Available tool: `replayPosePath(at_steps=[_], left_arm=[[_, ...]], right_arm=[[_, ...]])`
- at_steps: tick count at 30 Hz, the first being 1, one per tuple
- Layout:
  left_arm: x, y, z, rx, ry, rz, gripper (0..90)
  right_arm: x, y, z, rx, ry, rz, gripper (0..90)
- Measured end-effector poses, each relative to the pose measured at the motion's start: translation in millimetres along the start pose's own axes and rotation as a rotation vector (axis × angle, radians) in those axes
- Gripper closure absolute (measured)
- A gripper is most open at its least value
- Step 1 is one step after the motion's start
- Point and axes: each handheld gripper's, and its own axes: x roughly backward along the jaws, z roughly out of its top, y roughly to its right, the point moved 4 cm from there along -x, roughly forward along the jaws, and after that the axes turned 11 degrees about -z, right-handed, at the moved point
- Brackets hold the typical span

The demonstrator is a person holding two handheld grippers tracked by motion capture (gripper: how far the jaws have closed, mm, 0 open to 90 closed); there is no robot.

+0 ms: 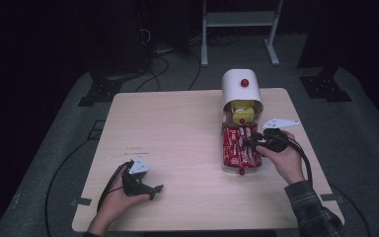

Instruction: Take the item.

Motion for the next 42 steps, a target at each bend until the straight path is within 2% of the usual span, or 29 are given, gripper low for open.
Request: replayPosePath(at_steps=[13,18,22,29,42], left_arm=[[0.2,-0.2,-0.1,-0.003,-0.003,0.000,0.0],[0.2,-0.2,-0.1,-0.003,-0.004,0.000,0.0],[0.2,-0.2,-0.1,-0.003,-0.004,0.000,0.0],[0.2,-0.2,-0.1,-0.003,-0.004,0.000,0.0],[0.2,-0.2,-0.1,-0.003,-0.004,0.000,0.0]], right_arm=[[-12.2,-5.4,-4.6,0.039,-0.031,-0.026,62.7],[-14.2,-5.1,-8.2,0.018,-0.029,-0.007,69.5],[-13.6,-4.5,-8.6,0.011,-0.034,-0.015,78.3],[-12.8,-2.2,-10.3,-0.009,-0.039,-0.017,87.1],[-1.3,-1.6,-5.3,-0.017,-0.032,-0.029,89.2]])
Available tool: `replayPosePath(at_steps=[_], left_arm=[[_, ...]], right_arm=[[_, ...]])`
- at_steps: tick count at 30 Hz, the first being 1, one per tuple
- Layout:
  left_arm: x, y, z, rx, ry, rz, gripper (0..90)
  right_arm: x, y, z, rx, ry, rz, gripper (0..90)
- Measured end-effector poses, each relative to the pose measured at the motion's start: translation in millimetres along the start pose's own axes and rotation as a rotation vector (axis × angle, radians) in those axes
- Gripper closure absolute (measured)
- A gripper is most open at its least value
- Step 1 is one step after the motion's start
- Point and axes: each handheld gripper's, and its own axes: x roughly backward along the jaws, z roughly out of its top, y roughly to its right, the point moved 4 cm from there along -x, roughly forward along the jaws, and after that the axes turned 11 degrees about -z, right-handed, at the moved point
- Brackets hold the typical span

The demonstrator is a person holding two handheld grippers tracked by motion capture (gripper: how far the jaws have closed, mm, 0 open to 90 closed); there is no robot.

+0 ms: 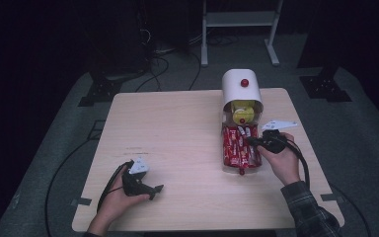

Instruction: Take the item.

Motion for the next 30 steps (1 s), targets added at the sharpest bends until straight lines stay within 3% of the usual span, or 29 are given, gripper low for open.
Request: replayPosePath(at_steps=[14,30], left_arm=[[0.0,0.0,0.0,0.000,0.000,0.000,0.0],[0.0,0.0,0.0,0.000,0.000,0.000,0.0]], right_arm=[[15.7,5.2,0.0,-0.016,0.007,-0.006,89.3],[34.3,21.0,-7.9,-0.049,0.019,-0.038,89.4]])
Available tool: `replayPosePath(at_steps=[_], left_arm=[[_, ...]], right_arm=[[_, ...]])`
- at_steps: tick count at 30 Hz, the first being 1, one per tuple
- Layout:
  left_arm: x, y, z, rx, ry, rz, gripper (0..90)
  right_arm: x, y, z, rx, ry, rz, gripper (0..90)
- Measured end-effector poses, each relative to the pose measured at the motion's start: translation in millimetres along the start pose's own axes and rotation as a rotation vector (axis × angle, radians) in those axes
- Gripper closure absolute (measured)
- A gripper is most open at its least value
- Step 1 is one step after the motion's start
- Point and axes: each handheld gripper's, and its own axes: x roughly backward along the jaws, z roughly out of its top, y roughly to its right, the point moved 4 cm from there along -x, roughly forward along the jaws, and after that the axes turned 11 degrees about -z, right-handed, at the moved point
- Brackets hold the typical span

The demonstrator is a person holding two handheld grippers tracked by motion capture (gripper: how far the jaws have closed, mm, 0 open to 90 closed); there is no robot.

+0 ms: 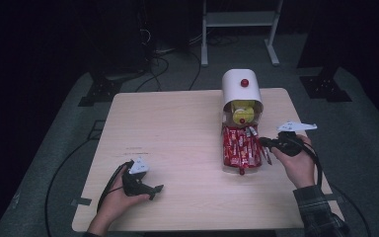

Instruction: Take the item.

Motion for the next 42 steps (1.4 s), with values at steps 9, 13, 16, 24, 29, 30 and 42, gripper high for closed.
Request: replayPosePath(at_steps=[9,13,16,24,29,30,42], left_arm=[[0.1,0.0,0.0,0.000,-0.001,0.000,0.0],[0.0,0.0,0.0,0.000,0.000,0.000,0.0],[0.0,0.0,0.0,0.000,-0.001,0.000,0.0],[0.0,0.0,0.0,0.000,-0.001,0.000,0.0],[0.0,0.0,0.0,0.000,0.000,0.000,0.0],[0.0,0.0,0.0,0.000,0.000,0.000,0.0],[0.0,0.0,0.0,0.000,-0.001,0.000,0.0]], right_arm=[[9.7,9.0,-2.3,-0.018,0.013,-0.018,89.5],[14.3,14.0,-4.4,-0.030,0.017,-0.027,89.4],[16.5,17.4,-6.3,-0.033,0.020,-0.034,89.4],[22.2,25.9,-10.2,-0.047,0.024,-0.048,89.4],[26.1,30.7,-13.1,-0.054,0.027,-0.057,89.4],[27.0,31.5,-13.7,-0.057,0.027,-0.059,89.4],[35.5,40.1,-21.4,-0.066,0.033,-0.075,89.4]])
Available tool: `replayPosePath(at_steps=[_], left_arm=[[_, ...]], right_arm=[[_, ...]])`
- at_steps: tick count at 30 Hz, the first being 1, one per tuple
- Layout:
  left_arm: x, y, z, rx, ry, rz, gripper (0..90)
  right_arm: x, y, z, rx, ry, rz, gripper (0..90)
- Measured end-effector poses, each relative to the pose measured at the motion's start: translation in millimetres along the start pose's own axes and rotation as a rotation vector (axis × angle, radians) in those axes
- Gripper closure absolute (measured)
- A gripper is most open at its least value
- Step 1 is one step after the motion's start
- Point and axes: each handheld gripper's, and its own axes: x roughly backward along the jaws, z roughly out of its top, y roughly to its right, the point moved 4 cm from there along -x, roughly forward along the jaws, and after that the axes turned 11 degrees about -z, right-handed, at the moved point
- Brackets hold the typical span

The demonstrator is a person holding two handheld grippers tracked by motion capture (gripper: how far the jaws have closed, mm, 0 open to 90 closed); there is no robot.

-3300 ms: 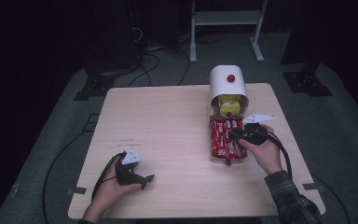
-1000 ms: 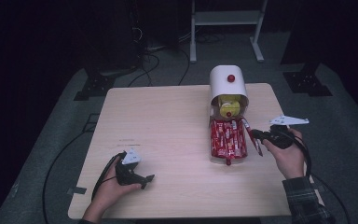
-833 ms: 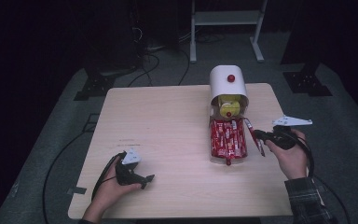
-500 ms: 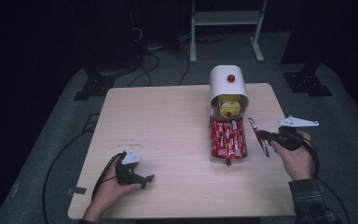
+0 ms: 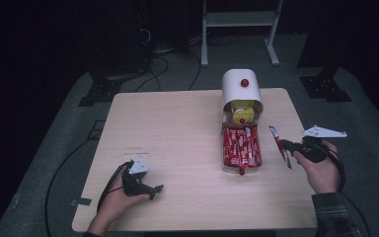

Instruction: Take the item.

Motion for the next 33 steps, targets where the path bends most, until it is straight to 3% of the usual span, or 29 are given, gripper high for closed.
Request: replayPosePath(at_steps=[33], left_arm=[[0.0,0.0,0.0,0.000,-0.001,0.000,0.0]], right_arm=[[13.4,31.2,-28.7,-0.044,-0.024,-0.061,89.4]])
